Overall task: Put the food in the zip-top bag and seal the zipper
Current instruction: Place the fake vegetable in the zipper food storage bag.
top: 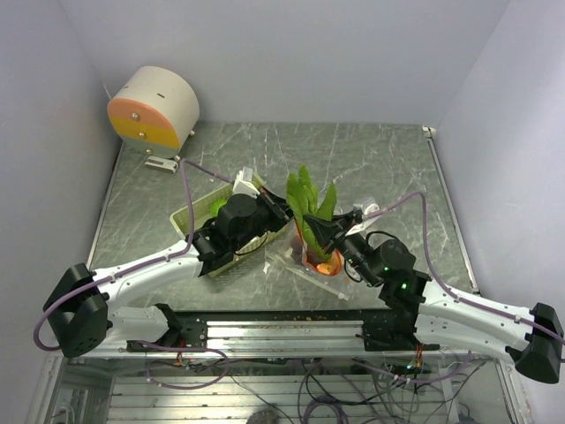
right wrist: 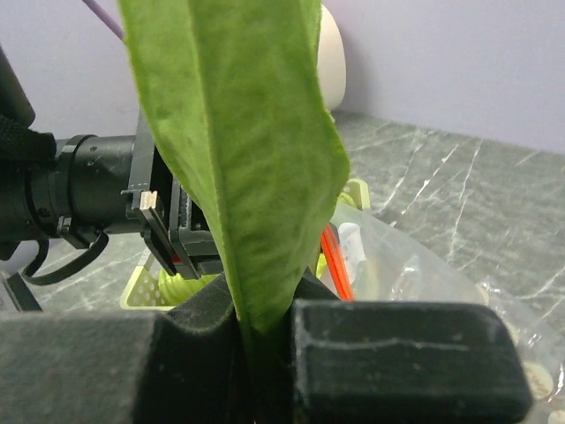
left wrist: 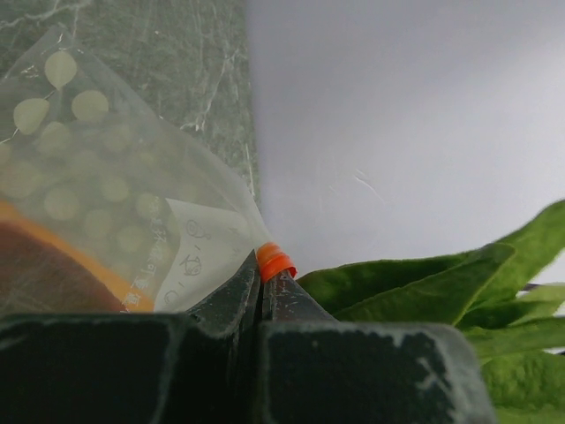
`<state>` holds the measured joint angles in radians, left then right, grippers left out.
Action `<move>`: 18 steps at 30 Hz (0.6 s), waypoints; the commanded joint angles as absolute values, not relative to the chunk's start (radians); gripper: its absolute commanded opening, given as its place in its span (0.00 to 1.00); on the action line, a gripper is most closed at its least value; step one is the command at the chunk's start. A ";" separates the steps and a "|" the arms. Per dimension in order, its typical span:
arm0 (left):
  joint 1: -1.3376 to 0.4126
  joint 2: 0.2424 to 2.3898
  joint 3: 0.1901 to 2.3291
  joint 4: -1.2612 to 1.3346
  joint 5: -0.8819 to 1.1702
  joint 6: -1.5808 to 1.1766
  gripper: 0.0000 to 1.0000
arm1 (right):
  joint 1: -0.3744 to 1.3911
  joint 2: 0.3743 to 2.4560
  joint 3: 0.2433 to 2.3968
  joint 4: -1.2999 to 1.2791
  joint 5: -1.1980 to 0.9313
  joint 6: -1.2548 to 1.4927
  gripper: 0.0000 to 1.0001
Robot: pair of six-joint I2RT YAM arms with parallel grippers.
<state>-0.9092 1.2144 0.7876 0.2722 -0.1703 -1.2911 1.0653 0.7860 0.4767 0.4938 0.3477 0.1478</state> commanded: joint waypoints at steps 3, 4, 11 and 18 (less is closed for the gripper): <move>-0.904 1.198 0.781 0.420 -0.148 -1.321 0.07 | 1.074 0.736 0.380 0.410 0.526 0.431 0.00; -0.904 1.196 0.772 0.427 -0.150 -1.327 0.07 | 1.073 0.718 0.342 0.459 0.567 0.467 0.00; -0.903 1.213 0.753 0.473 -0.118 -1.363 0.07 | 1.075 0.905 0.224 0.988 0.633 0.283 0.00; -0.904 1.197 0.783 0.430 -0.105 -1.347 0.07 | 1.105 1.062 0.241 1.306 0.679 -0.044 0.00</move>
